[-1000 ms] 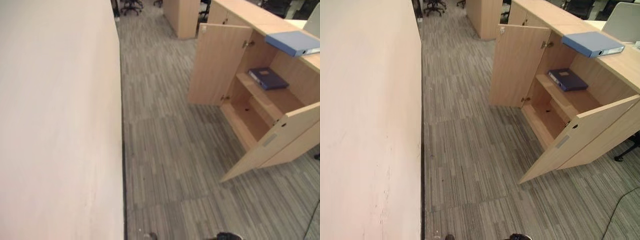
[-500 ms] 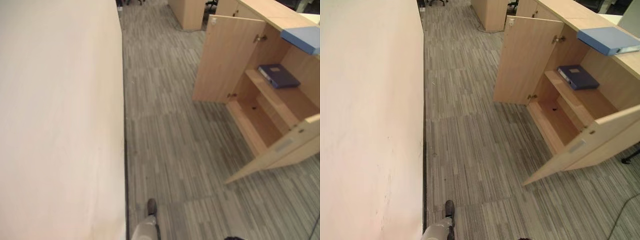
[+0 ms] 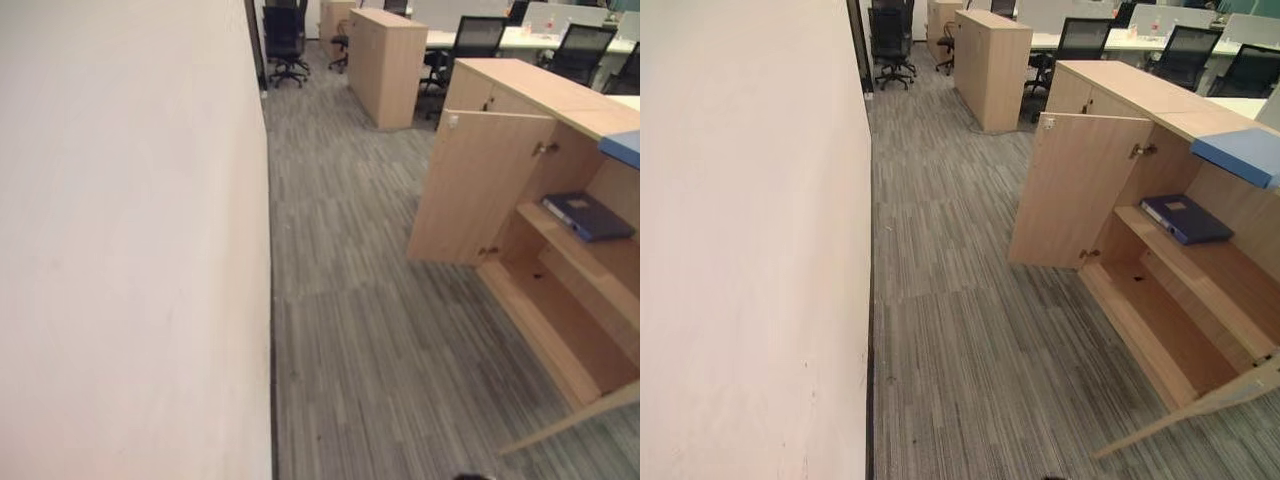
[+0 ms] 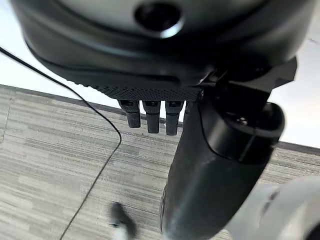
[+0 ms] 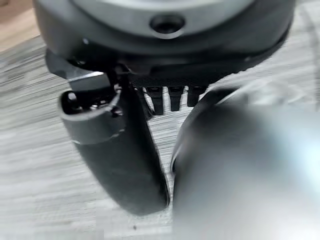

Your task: Put the empty folder in the office cabinet

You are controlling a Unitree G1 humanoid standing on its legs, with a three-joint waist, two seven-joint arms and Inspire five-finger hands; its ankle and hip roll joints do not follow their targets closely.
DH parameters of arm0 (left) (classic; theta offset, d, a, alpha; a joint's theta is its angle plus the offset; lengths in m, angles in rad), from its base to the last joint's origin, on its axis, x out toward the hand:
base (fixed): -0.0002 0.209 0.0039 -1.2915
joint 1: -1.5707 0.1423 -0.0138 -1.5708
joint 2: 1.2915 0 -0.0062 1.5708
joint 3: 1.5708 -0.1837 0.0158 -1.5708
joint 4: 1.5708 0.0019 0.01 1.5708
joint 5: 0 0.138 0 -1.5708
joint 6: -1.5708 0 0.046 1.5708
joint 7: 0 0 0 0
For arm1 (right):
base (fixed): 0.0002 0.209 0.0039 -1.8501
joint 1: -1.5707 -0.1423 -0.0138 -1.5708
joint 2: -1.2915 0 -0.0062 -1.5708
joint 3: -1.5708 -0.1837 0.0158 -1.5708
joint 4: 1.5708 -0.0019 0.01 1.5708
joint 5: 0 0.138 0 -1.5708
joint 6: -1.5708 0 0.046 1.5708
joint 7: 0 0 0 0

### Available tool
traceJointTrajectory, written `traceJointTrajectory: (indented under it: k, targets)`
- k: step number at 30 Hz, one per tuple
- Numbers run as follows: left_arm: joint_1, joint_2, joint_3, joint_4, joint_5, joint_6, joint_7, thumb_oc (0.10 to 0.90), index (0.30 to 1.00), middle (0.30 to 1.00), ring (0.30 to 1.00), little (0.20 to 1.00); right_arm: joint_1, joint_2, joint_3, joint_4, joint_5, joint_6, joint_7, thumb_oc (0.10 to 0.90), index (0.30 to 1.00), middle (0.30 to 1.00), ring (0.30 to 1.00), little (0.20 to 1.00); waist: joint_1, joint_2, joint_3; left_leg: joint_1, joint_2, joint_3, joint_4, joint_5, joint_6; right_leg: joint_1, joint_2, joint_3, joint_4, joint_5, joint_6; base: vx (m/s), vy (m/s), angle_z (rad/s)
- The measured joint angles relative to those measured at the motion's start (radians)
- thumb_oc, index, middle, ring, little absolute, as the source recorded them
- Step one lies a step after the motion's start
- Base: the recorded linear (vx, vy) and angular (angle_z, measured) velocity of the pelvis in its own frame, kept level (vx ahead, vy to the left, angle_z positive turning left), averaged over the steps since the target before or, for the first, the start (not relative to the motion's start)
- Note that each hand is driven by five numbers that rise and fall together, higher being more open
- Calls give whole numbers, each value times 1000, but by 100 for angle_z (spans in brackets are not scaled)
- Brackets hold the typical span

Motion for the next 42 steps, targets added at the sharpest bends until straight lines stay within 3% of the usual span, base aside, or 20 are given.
traceJointTrajectory:
  k: [2,7,11,12,13,16,19,21,22,23,24,27,30,31,32,34,37,38,40,42]
  targets:
    - [-5,3,23,-15,4,-1,1,800,900,900,900,900,-26,5,-13,-38,3,0,8,800,900,900,900,900,-21,27,39,21,46,10,0,-7,-7,-25,154,-12,-316,-19,20,230,-124,-15]
    - [-8,65,78,-16,38,-19,2,800,900,900,900,900,-8,22,-28,-77,46,1,16,800,900,900,900,900,-41,-27,68,84,28,13,2,-71,-83,-94,244,-125,-644,132,14,254,-131,-5]
    - [-38,129,71,-19,47,-27,10,800,900,900,900,900,-15,30,-32,-66,44,10,16,800,900,900,900,900,-45,-55,65,120,45,-28,-4,-89,-114,-71,257,-144,-654,181,-45,292,-91,27]
    - [-43,139,70,-20,47,-30,7,800,900,900,900,900,-15,25,-32,-63,44,12,15,800,900,900,900,900,-49,-52,65,124,62,-30,-2,-99,-128,-70,272,-142,-652,204,-51,565,-209,8]
    - [-61,141,70,-5,47,-30,14,800,900,900,900,900,-17,14,-31,-59,49,7,17,800,900,900,900,900,-62,-23,60,126,106,-41,-1,-119,-158,-76,297,-147,-611,188,-81,321,-151,16]
    - [-94,147,58,19,48,-28,23,800,900,900,900,900,-18,4,-32,-61,54,2,16,800,900,900,900,900,-80,-10,50,126,166,-51,30,-140,-190,-73,339,-167,-565,128,-184,291,-205,18]
    - [-137,164,59,32,49,-25,30,800,900,900,900,900,-15,11,-31,-58,59,2,12,800,900,900,900,900,-84,-37,48,92,232,-53,167,-154,-233,-39,379,-190,-556,69,-233,326,-312,13]
    - [-131,185,61,19,44,-25,32,800,900,900,900,900,2,18,-24,-52,73,5,0,800,900,900,900,900,-78,-66,41,31,280,-52,405,-146,-247,47,435,-188,-638,59,-243,263,-266,-15]
    - [-123,192,61,6,39,-32,45,800,900,900,900,900,6,16,-14,-31,74,5,-4,800,900,900,900,900,-58,-84,43,-53,332,-56,650,-107,-289,108,465,-170,-691,72,-285,181,-82,-28]
    - [-123,192,61,6,39,-32,45,800,900,900,900,900,6,16,-14,-31,74,5,-4,800,900,900,900,900,-58,-84,43,-53,332,-56,650,-107,-289,108,465,-170,-691,72,-285,190,9,-54]
    - [-129,162,53,-22,33,-41,47,800,900,900,900,900,4,-8,9,-13,75,3,-26,800,900,900,900,900,-45,-85,44,-201,369,-75,784,-134,-281,157,490,-138,-737,39,-287,310,112,-54]
    - [-141,134,49,-25,33,-42,45,800,900,900,900,900,12,-21,10,-6,74,17,-36,800,900,900,900,900,-32,-83,62,-296,339,-52,496,-108,-299,192,494,-117,-767,41,-274,195,162,-35]
    - [-141,115,49,-11,30,-37,44,800,900,900,900,900,23,-27,12,12,74,21,-33,800,900,900,900,900,-21,-60,83,-309,298,-69,212,33,-315,241,498,-89,-786,35,-244,301,239,-35]
    - [-149,104,50,6,30,-38,44,800,900,900,900,900,43,-32,7,15,74,18,-33,800,900,900,900,900,-15,-36,88,-303,270,-135,-11,129,-354,261,502,-70,-788,14,-218,289,208,-20]
    - [-157,99,48,8,27,-38,45,800,900,900,900,900,40,-34,-6,16,74,19,-34,800,900,900,900,900,-7,-20,102,-331,271,-168,-14,162,-363,275,503,-52,-787,8,-212,304,216,-47]
    - [-154,96,48,14,27,-39,45,800,900,900,900,900,43,-39,-30,20,74,20,-35,800,900,900,900,900,22,-6,108,-361,280,-188,-7,186,-365,297,493,-29,-787,8,-195,352,267,-59]
    - [-123,99,71,43,28,-38,52,800,900,900,900,900,84,-36,-29,39,70,19,-33,800,900,900,900,900,28,-8,99,-327,294,-93,-2,219,-328,406,440,4,-788,-38,-112,352,272,-37]
    - [-115,107,73,39,29,-38,53,800,900,900,900,900,85,-24,-29,54,69,20,-33,800,900,900,900,900,25,-24,92,-328,268,-75,31,278,-277,426,418,8,-787,-49,-100,404,350,-13]
    - [-151,150,87,16,37,-41,59,800,900,900,900,900,61,30,-46,65,60,22,-18,800,900,900,900,900,30,-128,90,-342,177,-11,98,219,-166,422,301,7,-750,-9,-136,361,350,-11]
    - [-170,152,94,11,39,-46,59,800,900,900,900,900,53,36,-54,58,48,17,-18,800,900,900,900,900,26,-130,87,-297,150,2,75,195,-136,407,260,9,-684,38,-139,362,480,-17]
